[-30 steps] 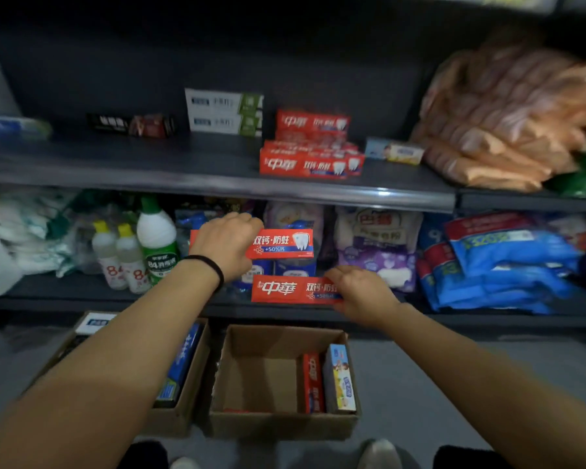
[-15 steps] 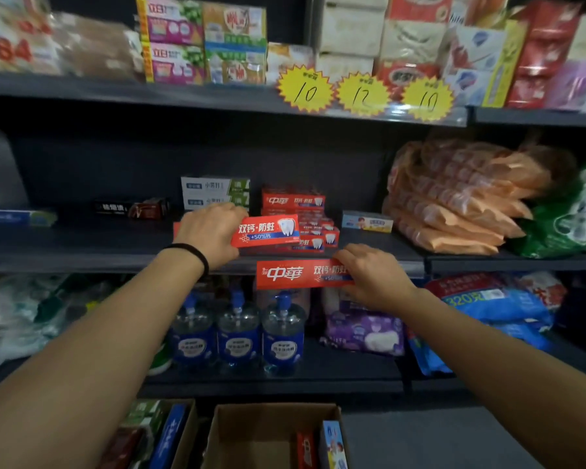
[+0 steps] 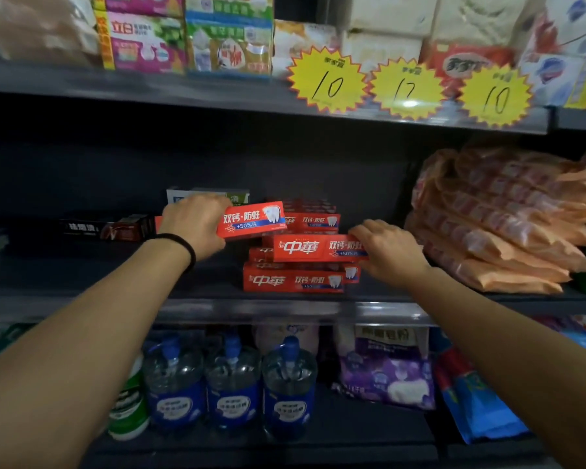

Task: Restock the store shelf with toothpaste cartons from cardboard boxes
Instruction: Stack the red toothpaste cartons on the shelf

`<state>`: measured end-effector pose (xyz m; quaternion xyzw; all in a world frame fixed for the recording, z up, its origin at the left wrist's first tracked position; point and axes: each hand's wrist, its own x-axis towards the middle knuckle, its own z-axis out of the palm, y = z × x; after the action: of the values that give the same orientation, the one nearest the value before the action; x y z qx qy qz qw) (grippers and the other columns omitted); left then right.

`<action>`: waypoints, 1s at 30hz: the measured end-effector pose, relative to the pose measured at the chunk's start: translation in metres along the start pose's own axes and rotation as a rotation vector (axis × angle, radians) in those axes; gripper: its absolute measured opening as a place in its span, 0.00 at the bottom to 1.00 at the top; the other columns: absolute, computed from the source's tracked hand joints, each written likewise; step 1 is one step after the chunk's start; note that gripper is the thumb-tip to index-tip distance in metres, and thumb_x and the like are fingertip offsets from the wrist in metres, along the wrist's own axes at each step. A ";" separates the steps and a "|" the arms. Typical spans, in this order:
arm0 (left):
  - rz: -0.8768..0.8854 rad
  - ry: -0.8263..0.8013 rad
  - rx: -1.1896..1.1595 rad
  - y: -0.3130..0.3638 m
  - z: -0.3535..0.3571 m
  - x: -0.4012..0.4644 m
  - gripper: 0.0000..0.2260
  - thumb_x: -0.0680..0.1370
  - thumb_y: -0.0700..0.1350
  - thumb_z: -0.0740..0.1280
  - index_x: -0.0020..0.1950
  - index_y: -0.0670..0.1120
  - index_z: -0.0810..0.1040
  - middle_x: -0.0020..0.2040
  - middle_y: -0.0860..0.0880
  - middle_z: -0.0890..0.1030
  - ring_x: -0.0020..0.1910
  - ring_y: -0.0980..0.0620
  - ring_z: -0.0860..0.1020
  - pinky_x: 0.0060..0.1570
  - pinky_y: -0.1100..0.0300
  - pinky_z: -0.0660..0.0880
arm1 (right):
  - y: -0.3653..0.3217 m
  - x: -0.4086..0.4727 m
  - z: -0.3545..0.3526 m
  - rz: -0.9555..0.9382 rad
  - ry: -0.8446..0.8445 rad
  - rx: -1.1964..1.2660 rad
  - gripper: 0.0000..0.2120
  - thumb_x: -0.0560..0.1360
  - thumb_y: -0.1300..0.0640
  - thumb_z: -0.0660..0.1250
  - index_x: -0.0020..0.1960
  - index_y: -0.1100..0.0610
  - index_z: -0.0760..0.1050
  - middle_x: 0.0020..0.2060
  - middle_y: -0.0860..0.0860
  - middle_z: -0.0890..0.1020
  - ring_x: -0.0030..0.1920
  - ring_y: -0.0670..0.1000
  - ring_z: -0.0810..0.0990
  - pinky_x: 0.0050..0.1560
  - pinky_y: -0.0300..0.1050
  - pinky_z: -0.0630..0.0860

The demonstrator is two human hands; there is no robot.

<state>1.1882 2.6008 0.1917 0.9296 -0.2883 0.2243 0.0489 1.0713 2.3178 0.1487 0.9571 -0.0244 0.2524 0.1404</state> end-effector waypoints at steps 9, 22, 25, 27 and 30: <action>-0.045 -0.027 0.028 -0.037 0.039 0.061 0.27 0.70 0.47 0.74 0.67 0.49 0.70 0.59 0.46 0.75 0.57 0.45 0.75 0.52 0.48 0.74 | 0.017 0.079 0.062 0.051 -0.050 -0.027 0.25 0.74 0.48 0.69 0.67 0.55 0.69 0.60 0.53 0.76 0.59 0.55 0.76 0.54 0.49 0.74; -0.040 -0.040 -0.032 -0.060 0.092 0.094 0.22 0.71 0.48 0.72 0.63 0.52 0.72 0.59 0.49 0.77 0.57 0.46 0.75 0.52 0.50 0.75 | 0.021 0.142 0.107 0.090 -0.153 -0.044 0.32 0.74 0.50 0.69 0.73 0.54 0.60 0.69 0.55 0.68 0.68 0.56 0.69 0.63 0.51 0.70; -0.047 -0.042 -0.023 -0.061 0.096 0.095 0.20 0.71 0.48 0.71 0.62 0.52 0.73 0.58 0.49 0.77 0.57 0.45 0.75 0.51 0.51 0.75 | 0.026 0.147 0.109 0.095 -0.173 -0.024 0.32 0.73 0.51 0.71 0.72 0.55 0.61 0.68 0.56 0.70 0.66 0.57 0.71 0.61 0.50 0.70; -0.055 -0.046 -0.019 -0.060 0.098 0.095 0.20 0.71 0.48 0.71 0.62 0.52 0.73 0.58 0.49 0.77 0.57 0.45 0.75 0.51 0.51 0.75 | 0.028 0.148 0.110 0.110 -0.195 0.019 0.31 0.73 0.51 0.71 0.71 0.54 0.62 0.66 0.56 0.72 0.63 0.57 0.73 0.59 0.49 0.71; -0.059 -0.058 -0.023 -0.056 0.102 0.095 0.21 0.71 0.48 0.71 0.62 0.52 0.72 0.58 0.48 0.76 0.57 0.44 0.75 0.51 0.51 0.75 | 0.030 0.147 0.113 0.122 -0.202 0.059 0.29 0.73 0.49 0.70 0.69 0.53 0.64 0.64 0.55 0.75 0.61 0.57 0.76 0.58 0.49 0.72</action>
<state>1.3286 2.5762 0.1445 0.9432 -0.2645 0.1924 0.0579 1.2499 2.2611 0.1341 0.9780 -0.0893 0.1637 0.0933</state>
